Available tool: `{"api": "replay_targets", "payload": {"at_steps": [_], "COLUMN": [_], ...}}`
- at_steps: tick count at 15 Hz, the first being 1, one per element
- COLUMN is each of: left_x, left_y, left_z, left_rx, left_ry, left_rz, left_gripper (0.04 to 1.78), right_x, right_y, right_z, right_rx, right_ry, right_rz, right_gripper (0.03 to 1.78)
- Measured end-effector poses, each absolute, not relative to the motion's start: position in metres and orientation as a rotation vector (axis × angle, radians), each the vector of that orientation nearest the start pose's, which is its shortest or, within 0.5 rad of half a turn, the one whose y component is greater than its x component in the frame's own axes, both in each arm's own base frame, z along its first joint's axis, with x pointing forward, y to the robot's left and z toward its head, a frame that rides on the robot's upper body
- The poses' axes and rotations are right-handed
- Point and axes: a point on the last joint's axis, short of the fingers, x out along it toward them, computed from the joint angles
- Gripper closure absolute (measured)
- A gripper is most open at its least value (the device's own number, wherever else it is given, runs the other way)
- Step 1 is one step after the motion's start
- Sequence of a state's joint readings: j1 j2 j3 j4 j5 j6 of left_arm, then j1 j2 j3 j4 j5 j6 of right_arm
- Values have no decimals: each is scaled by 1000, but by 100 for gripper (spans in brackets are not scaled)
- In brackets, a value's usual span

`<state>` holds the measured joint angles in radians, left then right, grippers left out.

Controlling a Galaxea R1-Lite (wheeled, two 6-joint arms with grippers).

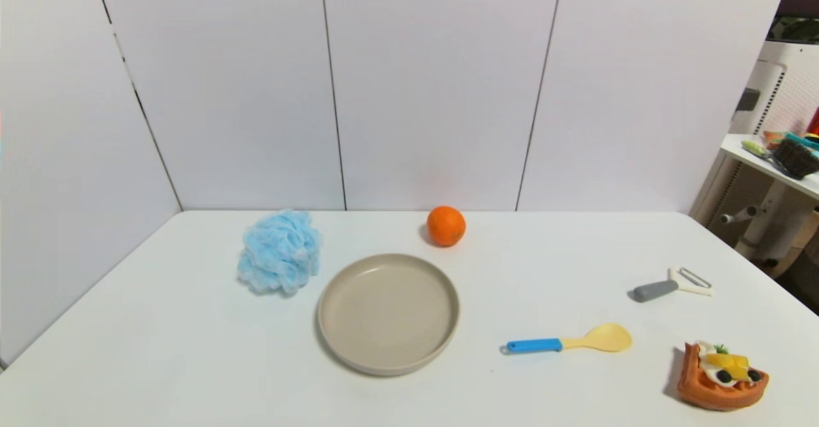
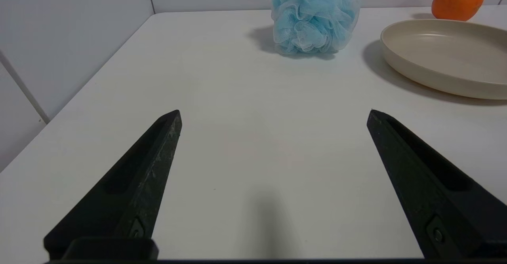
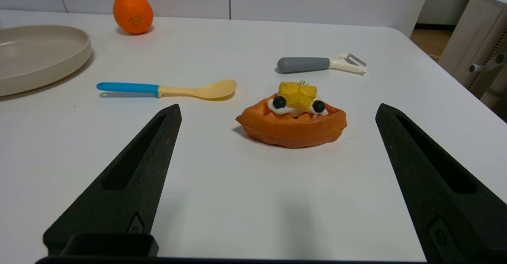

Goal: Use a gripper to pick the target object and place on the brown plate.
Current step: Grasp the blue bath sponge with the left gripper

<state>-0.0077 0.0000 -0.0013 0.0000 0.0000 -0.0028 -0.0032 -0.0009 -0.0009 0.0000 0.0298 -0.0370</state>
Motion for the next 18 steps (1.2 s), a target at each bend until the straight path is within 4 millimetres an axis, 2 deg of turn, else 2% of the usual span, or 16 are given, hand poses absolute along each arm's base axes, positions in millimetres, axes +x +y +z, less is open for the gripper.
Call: {"api": "replay_targets", "payload": {"at_steps": [11,13,16,18], "left_x": [-23,-20,-4,18], "left_y": [0,0,0,0], "left_z": [76,81,118,157], "left_rx": [-8,-7,20,59], "left_ry": [4,33,117,175], "left_rz": [-7,-4,-9,-16], "left_gripper": [13,13,13,13], "right_x": [-23,-23,-23,-23], "right_y": [1,1,1,1], "right_z": [76,76,76,76], "right_rx": [-37,-36,-36,-37], "right_ry": [-2,-2,-2,-2], "right_rz": [27,27,27,27], "right_gripper": [12,12,12,12]}}
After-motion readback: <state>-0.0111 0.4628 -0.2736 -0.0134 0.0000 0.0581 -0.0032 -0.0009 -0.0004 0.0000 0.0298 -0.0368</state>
